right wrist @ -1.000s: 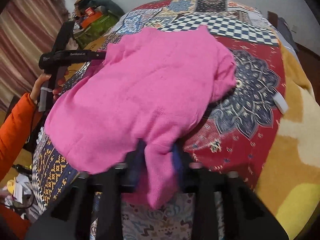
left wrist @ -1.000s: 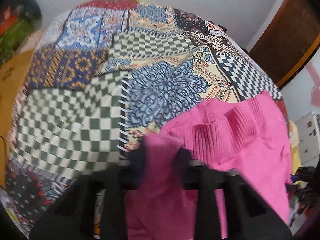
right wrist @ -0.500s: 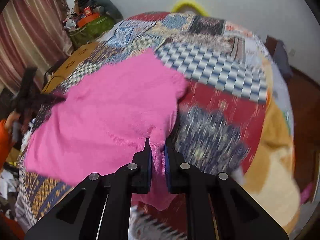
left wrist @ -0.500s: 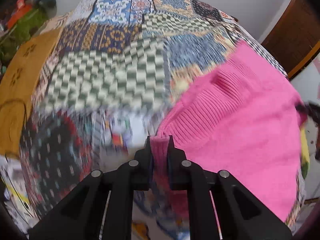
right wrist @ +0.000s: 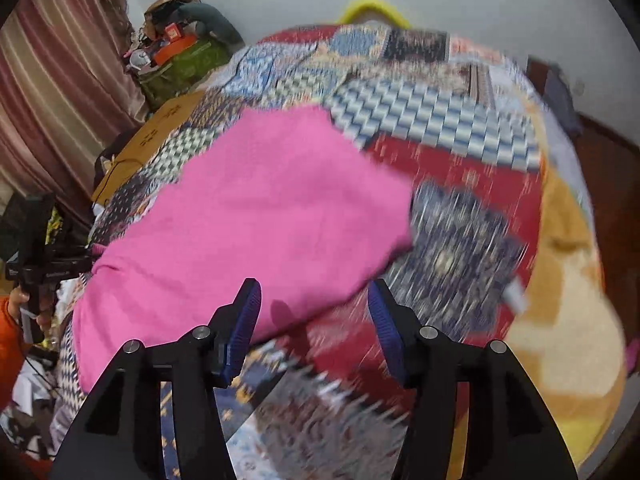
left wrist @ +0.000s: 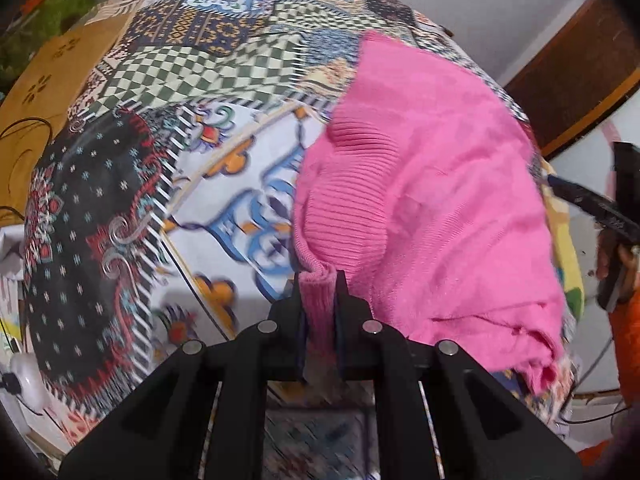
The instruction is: Fold small clothes
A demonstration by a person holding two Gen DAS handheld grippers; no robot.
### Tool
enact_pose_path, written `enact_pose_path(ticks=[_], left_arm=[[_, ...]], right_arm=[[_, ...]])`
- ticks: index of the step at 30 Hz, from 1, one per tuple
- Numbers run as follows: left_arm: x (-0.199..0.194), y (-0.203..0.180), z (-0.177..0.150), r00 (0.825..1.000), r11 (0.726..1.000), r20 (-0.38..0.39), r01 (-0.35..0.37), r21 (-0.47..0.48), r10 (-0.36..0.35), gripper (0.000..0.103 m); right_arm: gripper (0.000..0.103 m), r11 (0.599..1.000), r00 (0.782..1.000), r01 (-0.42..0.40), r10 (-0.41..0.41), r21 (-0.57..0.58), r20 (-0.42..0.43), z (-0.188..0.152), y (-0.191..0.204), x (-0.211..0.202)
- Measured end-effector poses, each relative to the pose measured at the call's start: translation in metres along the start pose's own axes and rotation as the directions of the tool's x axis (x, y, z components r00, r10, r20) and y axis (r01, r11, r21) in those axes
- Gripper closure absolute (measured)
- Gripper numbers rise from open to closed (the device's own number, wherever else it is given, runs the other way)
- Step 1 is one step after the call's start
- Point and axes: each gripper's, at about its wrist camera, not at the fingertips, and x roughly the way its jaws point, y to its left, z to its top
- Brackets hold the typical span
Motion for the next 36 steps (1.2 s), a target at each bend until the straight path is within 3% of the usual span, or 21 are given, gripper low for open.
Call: enact_pose_path(ticks=[5,8,11,13,16,20,23,26,29,30,32,36], left_arm=[[-0.014,-0.019,-0.017,0.999,0.999,0.007,0.037,0.03,-0.037,0.093],[-0.021,-0.024,-0.017,0.999,0.998,0.039,-0.029,0.06,0.027,0.09],[-0.027,-0.017,-0.005,0.993,0.994,0.068,-0.095,0.053,0.091,0.076],[-0.031,-0.012,0.007,0.987,0.99,0.098,-0.135,0.048,0.129,0.069],[-0.029,-0.007,0.03,0.979,0.984,0.12,-0.17,0.049,0.163,0.068],[-0.016,-0.006,0.058,0.981,0.988,0.128,-0.15,0.043,0.143,0.068],[-0.001,-0.013,0.068,0.987,0.992,0.118,-0.119,0.045,0.113,0.067],[0.008,-0.024,0.07,0.991,0.994,0.102,-0.096,0.057,0.09,0.067],[0.014,-0.038,0.066,0.994,0.994,0.084,-0.078,0.082,0.071,0.066],[0.015,-0.044,0.063,0.995,0.993,0.079,-0.071,0.09,0.064,0.063],[0.013,-0.054,0.056,0.996,0.993,0.079,-0.049,0.103,0.041,0.058],[0.012,-0.071,0.041,0.996,0.987,0.076,-0.059,0.148,0.048,0.042]], right_arm=[[0.051,0.996,0.998,-0.066,0.067,0.061,-0.015,-0.009,0.006,0.014],[0.052,0.994,0.996,-0.08,0.082,0.071,-0.026,-0.005,0.009,0.028],[0.079,0.994,0.994,-0.102,0.102,0.031,-0.027,-0.003,0.015,0.037],[0.087,0.995,0.995,-0.097,0.097,-0.004,-0.022,-0.001,0.018,0.037],[0.091,0.996,0.997,-0.081,0.081,-0.031,-0.009,0.007,0.013,0.035],[0.093,0.998,1.0,-0.008,0.009,-0.055,0.019,0.022,-0.001,0.03],[0.093,0.997,0.996,0.067,-0.065,-0.025,0.069,0.036,-0.019,0.02],[0.087,0.997,0.995,0.079,-0.079,0.002,0.054,0.039,-0.025,0.011],[0.072,0.997,0.996,0.081,-0.081,0.0,0.047,0.03,-0.02,0.0],[0.064,0.997,0.996,0.082,-0.081,-0.009,0.048,0.027,-0.017,-0.005],[0.057,0.997,0.996,0.074,-0.073,-0.025,0.047,0.015,-0.009,-0.013],[0.056,0.998,1.0,0.027,-0.028,-0.056,-0.006,-0.009,0.01,-0.012]])
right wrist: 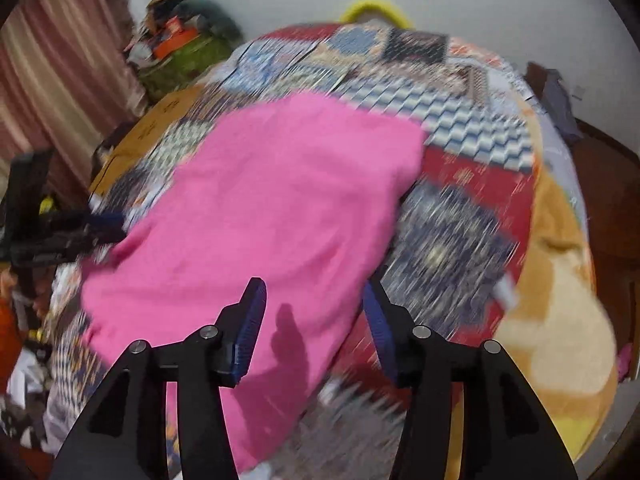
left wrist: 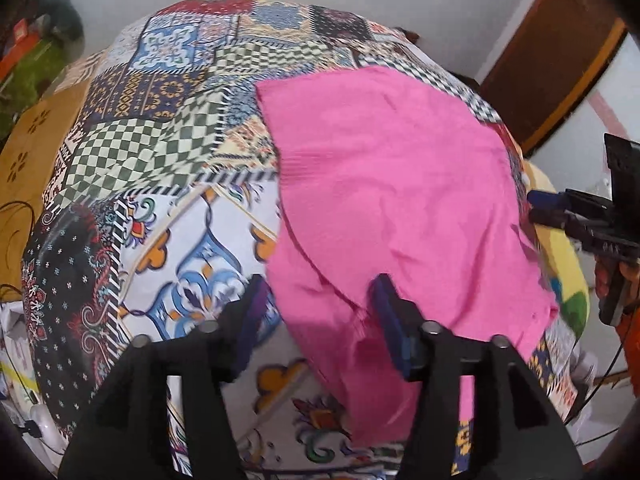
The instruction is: Fold small clothes
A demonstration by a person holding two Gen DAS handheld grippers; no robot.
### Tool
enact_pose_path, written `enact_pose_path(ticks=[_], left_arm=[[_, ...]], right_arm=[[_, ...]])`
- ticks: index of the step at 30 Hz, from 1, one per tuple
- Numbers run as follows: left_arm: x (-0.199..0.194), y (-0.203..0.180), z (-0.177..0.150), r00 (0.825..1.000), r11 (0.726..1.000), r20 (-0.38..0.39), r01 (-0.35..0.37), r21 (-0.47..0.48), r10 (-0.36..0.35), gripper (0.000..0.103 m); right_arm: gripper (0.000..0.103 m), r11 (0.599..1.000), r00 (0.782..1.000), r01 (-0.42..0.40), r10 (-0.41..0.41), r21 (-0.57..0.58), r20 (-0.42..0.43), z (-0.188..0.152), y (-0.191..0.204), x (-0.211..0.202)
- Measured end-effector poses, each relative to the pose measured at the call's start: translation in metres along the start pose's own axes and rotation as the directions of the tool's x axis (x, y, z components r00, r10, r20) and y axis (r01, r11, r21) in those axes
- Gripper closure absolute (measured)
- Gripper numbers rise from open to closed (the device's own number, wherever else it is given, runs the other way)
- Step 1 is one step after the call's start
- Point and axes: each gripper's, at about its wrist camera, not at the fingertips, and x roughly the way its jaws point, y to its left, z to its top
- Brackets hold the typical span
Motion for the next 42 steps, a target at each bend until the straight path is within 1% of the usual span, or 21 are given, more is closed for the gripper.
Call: enact_pose_path(ticks=[4,5,6,9,12,14,16,18,20,21,26,28,29,31,34,35,36,37,39,41,42], left_arm=[[0.002,-0.006,-0.018,0.997,0.996,-0.016,-0.075,0.049,0.076,0.041],[0.001,-0.004,-0.023,0.995,0.993,-0.007,-0.103,0.055,0.104,0.037],[-0.002,0.0,-0.028,0.993,0.991,0.002,-0.121,0.05,0.121,0.034],[-0.011,0.013,-0.04,0.985,0.985,0.002,-0.171,0.033,0.171,0.034],[-0.028,0.022,-0.053,0.977,0.976,-0.002,-0.215,0.021,0.215,0.034],[-0.042,0.023,-0.061,0.978,0.978,0.018,-0.208,0.013,0.208,0.034],[-0.058,0.018,-0.067,0.982,0.983,0.048,-0.186,0.013,0.185,0.034],[-0.07,0.007,-0.072,0.984,0.986,0.073,-0.165,0.032,0.162,0.033],[-0.076,-0.007,-0.077,0.986,0.986,0.081,-0.152,0.067,0.147,0.029],[-0.075,-0.016,-0.08,0.987,0.984,0.079,-0.15,0.094,0.143,0.025],[-0.052,-0.058,-0.088,0.993,0.969,0.037,-0.119,0.216,0.114,0.025],[-0.042,-0.071,-0.089,0.991,0.956,0.034,-0.134,0.261,0.129,0.024],[-0.04,-0.077,-0.088,0.989,0.949,0.058,-0.145,0.28,0.134,0.023],[-0.037,-0.083,-0.083,0.989,0.944,0.083,-0.143,0.297,0.123,0.023],[-0.03,-0.086,-0.072,0.992,0.949,0.082,-0.111,0.295,0.091,0.024],[-0.027,-0.087,-0.069,0.993,0.95,0.083,-0.101,0.297,0.079,0.028],[-0.025,-0.087,-0.066,0.994,0.949,0.084,-0.091,0.301,0.069,0.037],[-0.024,-0.088,-0.063,0.995,0.949,0.084,-0.082,0.304,0.059,0.042],[-0.024,-0.087,-0.058,0.995,0.95,0.089,-0.08,0.303,0.055,0.069],[-0.023,-0.086,-0.054,0.995,0.951,0.081,-0.081,0.299,0.06,0.082],[-0.023,-0.085,-0.052,0.996,0.953,0.075,-0.069,0.294,0.049,0.087]], right_arm=[[0.056,0.998,0.998,-0.004,0.0,-0.059,-0.068,-0.033,0.024,0.008],[0.056,0.997,0.997,0.01,-0.015,-0.072,-0.071,-0.042,0.028,0.008],[0.056,0.997,0.998,0.019,-0.023,-0.072,-0.059,-0.047,0.029,0.006],[0.055,1.0,0.998,0.006,-0.007,-0.03,-0.056,-0.057,0.024,-0.005],[0.055,0.999,0.999,0.026,-0.027,-0.021,-0.039,-0.064,0.021,-0.02],[0.054,0.999,0.999,0.042,-0.043,-0.024,-0.022,-0.065,0.022,-0.032],[0.049,0.999,0.999,0.042,-0.042,-0.034,0.005,-0.064,0.028,-0.043],[0.036,0.997,0.998,0.048,-0.046,-0.053,0.032,-0.062,0.035,-0.051],[0.032,0.994,0.998,0.05,-0.045,-0.098,0.046,-0.064,0.048,-0.053],[0.031,0.992,0.998,0.047,-0.042,-0.12,0.047,-0.065,0.054,-0.052],[0.031,0.979,1.0,0.029,-0.027,-0.2,0.014,-0.065,0.076,-0.03],[0.031,0.977,1.0,0.029,-0.031,-0.211,-0.004,-0.064,0.078,-0.019],[0.031,0.977,0.999,0.03,-0.034,-0.213,-0.015,-0.062,0.078,-0.012],[0.031,0.977,0.999,0.032,-0.038,-0.212,-0.026,-0.062,0.077,-0.005],[0.033,0.977,0.998,0.032,-0.042,-0.211,-0.042,-0.062,0.072,0.005],[0.039,0.979,0.999,0.021,-0.03,-0.203,-0.043,-0.062,0.069,0.008],[0.046,0.98,0.999,0.007,-0.016,-0.197,-0.04,-0.062,0.068,0.009],[0.05,0.982,0.999,-0.001,-0.006,-0.19,-0.037,-0.06,0.066,0.01],[0.073,0.983,1.0,0.008,-0.013,-0.184,-0.027,-0.06,0.064,0.008],[0.088,0.983,0.999,0.011,-0.017,-0.183,-0.027,-0.057,0.06,0.006],[0.09,0.983,1.0,0.005,-0.009,-0.181,-0.026,-0.058,0.061,0.003]])
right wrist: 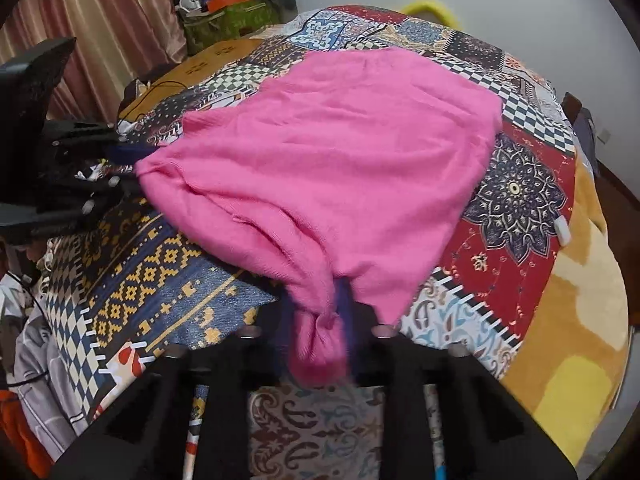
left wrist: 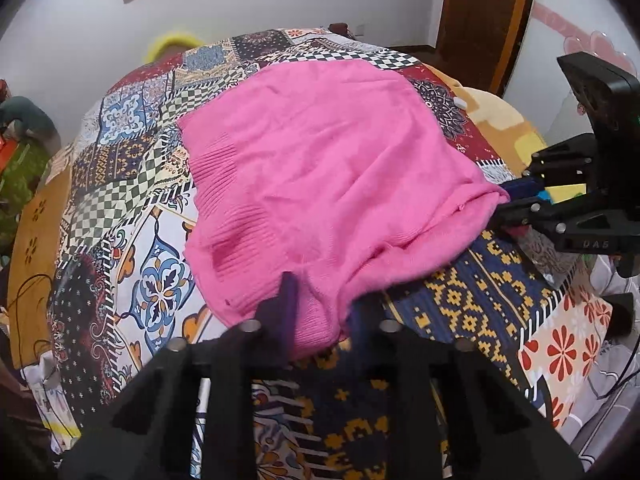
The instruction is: Fold small clothes
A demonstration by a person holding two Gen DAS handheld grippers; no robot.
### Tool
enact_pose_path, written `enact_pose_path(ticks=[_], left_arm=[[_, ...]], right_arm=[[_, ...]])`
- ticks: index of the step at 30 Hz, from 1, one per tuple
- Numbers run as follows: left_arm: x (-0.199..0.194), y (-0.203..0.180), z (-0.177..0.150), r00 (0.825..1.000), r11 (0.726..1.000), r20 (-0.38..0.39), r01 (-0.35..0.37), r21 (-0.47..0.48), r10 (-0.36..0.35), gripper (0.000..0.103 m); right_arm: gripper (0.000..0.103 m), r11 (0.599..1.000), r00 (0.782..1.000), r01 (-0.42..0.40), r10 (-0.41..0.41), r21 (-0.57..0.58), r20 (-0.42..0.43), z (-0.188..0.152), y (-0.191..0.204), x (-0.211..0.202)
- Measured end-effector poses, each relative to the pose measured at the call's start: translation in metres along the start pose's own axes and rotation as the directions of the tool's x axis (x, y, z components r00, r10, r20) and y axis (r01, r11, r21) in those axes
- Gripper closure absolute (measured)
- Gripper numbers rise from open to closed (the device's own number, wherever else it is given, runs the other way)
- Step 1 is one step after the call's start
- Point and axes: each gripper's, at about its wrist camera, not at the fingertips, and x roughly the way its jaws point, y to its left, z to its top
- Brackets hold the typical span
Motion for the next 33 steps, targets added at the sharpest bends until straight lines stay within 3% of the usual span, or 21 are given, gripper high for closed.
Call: enact_pose_path(ticks=[5,10,18,26,33], left_arm=[[-0.014,0.005,0.0,0.998,0.998,-0.013,0.064,-0.013,-0.064,0.094],[-0.042,0.012,0.005,0.992,0.991,0.018,0.124,-0.044,-0.123,0.095],[-0.054,0.04,0.069,0.991,0.99,0.065,0.121,-0.067,-0.117,0.096],[-0.011,0.088,0.15,0.994,0.99,0.032,0.107,-0.095,-0.104,0.096],[0.063,0.12,0.183,0.994,0.991,-0.05,0.091,-0.102,-0.097,0.096]], right_arm=[[0.092,0.999,0.998,-0.054,0.054,-0.009,0.018,0.002,0.002,-0.018],[0.092,0.996,0.994,-0.082,0.084,-0.031,0.077,0.012,0.004,-0.049],[0.092,0.997,0.987,-0.058,0.064,-0.047,0.148,0.058,-0.013,-0.071],[0.092,0.999,0.988,-0.03,0.033,-0.023,0.151,0.118,-0.055,-0.054],[0.092,1.0,0.996,-0.01,0.01,0.001,0.086,0.157,-0.096,-0.005]])
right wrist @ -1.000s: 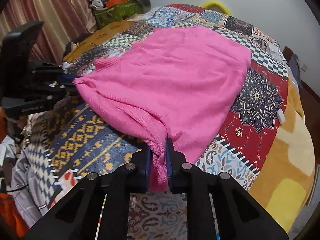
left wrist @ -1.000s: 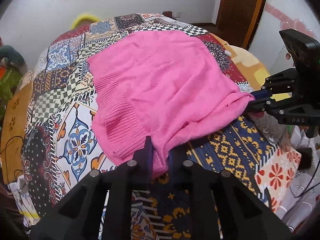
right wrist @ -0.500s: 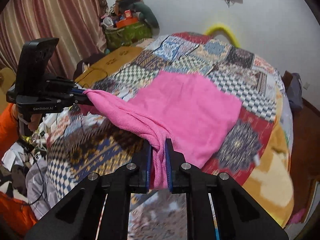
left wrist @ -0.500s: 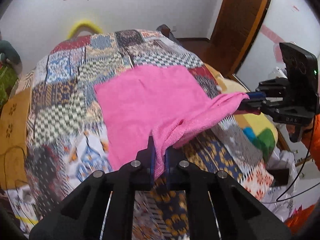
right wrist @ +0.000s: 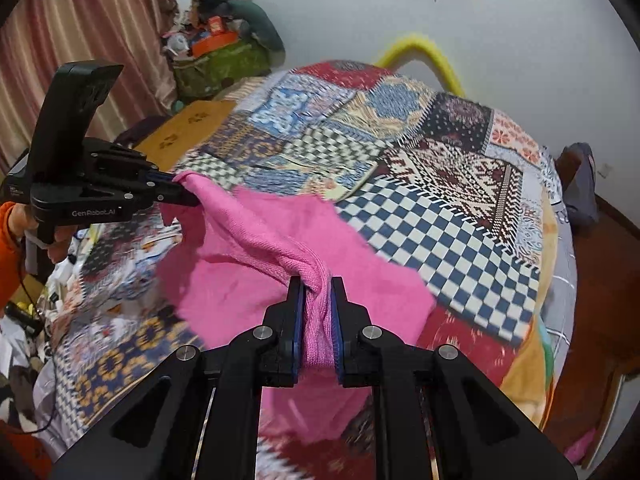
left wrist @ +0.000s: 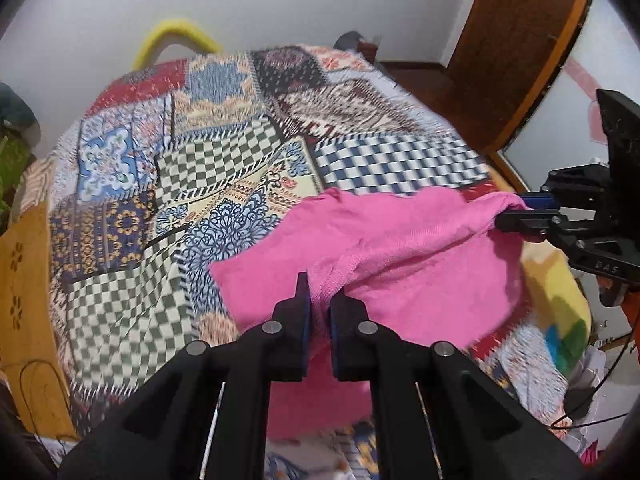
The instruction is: Fold small clothes
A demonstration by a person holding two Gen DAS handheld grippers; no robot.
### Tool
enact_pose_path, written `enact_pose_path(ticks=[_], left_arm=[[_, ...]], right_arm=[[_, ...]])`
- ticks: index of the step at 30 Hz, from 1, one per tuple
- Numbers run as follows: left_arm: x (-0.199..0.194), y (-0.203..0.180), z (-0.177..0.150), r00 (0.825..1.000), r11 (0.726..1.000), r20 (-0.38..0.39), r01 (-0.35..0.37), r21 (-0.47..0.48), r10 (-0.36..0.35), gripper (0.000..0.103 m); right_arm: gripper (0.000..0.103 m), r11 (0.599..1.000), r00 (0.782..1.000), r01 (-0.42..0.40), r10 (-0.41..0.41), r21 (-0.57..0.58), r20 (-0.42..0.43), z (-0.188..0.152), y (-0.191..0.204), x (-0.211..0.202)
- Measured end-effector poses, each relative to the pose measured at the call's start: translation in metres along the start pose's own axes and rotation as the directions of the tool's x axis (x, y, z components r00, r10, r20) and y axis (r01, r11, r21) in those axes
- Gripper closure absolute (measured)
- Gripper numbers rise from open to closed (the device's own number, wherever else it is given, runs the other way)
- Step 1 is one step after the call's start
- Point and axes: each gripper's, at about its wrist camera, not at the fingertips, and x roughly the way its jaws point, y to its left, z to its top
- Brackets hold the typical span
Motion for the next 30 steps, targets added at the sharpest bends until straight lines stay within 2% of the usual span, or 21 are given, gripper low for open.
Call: enact_pose_path(ticks=[5,7,9,12,16,18,21,23,25,30], left_arm=[[0.043,0.02,0.019,1.0,1.0,-0.023,-0.016,-0.025,0.016,0.095],[0.05,0.023,0.023,0.998,0.998,-0.022,-0.052,-0.032,0.051,0.088],[0.05,0.027,0.025,0.996,0.995,-0.003,-0.084,-0.055,0.084,0.073],[0.039,0.032,0.021,0.994,0.99,0.039,-0.101,-0.095,0.105,0.065],[0.018,0.03,0.008,0.992,0.989,0.086,-0.082,-0.12,0.093,0.064],[0.008,0.024,-0.001,0.992,0.99,0.103,-0.063,-0.128,0.077,0.064],[0.004,0.007,-0.013,0.993,0.996,0.112,-0.021,-0.091,0.031,0.059],[0.01,-0.002,-0.018,0.994,0.998,0.106,-0.017,-0.066,0.024,0.053],[0.022,-0.008,-0.021,0.996,0.998,0.089,-0.023,-0.054,0.027,0.053],[0.054,0.006,-0.018,0.997,0.993,0.05,-0.053,-0.107,0.059,0.053]], right_arm=[[0.089,0.999,0.999,0.044,-0.044,0.024,-0.014,0.008,-0.021,0.032],[0.088,0.996,0.997,0.079,-0.079,0.03,-0.006,0.009,-0.025,0.035],[0.084,0.989,0.989,0.144,-0.144,0.038,0.009,0.009,-0.029,0.034],[0.074,0.989,0.99,0.135,-0.137,0.061,0.038,0.008,-0.03,0.025],[0.07,0.994,0.989,0.095,-0.101,0.058,0.11,0.002,-0.015,0.001],[0.062,0.997,0.99,0.06,-0.066,0.048,0.127,0.0,-0.006,-0.002],[0.06,0.999,0.993,0.026,-0.029,0.025,0.113,-0.004,0.009,0.009],[0.06,1.0,0.996,0.02,-0.021,0.014,0.082,-0.007,0.016,0.022],[0.06,0.999,0.999,0.022,-0.024,0.031,0.049,-0.009,0.015,0.039],[0.06,0.993,0.997,0.068,-0.071,0.101,0.023,-0.015,-0.008,0.061]])
